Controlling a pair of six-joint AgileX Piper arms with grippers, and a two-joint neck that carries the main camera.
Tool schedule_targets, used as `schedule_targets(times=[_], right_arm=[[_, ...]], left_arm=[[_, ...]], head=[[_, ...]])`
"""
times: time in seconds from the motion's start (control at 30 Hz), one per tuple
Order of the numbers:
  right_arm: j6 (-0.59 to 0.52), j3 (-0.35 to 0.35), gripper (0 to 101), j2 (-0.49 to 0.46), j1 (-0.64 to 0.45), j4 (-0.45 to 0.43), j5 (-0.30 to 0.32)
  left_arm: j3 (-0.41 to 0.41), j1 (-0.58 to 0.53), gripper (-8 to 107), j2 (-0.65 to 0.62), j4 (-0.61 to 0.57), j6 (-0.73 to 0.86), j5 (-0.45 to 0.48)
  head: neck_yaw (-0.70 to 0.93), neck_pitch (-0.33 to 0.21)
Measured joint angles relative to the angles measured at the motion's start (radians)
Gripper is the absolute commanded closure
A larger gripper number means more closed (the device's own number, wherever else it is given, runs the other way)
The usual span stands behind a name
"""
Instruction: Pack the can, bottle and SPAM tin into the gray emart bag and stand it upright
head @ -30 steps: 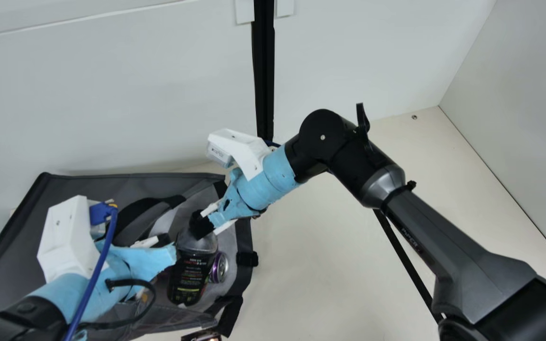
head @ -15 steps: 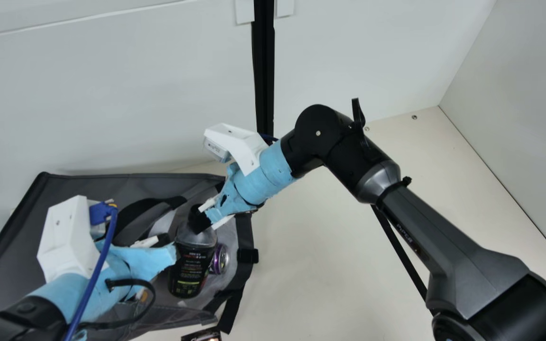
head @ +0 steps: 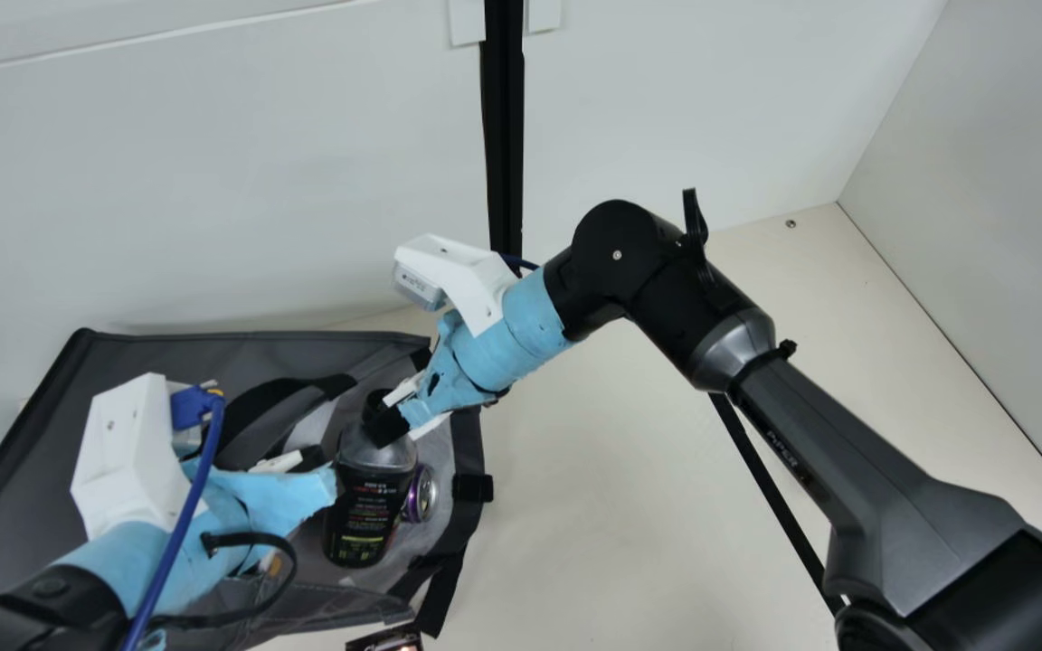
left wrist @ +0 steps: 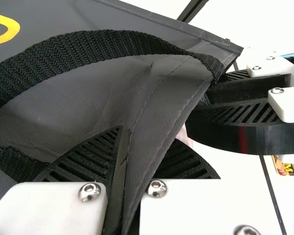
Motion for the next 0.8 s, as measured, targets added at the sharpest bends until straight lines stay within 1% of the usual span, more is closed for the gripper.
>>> schedule_targets(times=[0.1, 0.37, 0.8], right_arm=[[-0.001, 0.001, 34, -0.006, -0.001, 0.014, -0.002], [-0.005, 0.006, 7, -0.012, 0.004, 0.008, 0.001], [-0.015, 0.029, 6, -0.042, 0.001, 0.003, 0.0]], left_arm=[[0.0, 0.0, 107, 0.0, 0.0, 0.0, 0.0], [0.0, 0.0, 107, 0.0, 0.0, 0.0, 0.0], [0.0, 0.0, 107, 0.0, 0.0, 0.0, 0.0]], head=[[-0.002, 0.002], [0.0, 0.0], [-0.002, 0.0]])
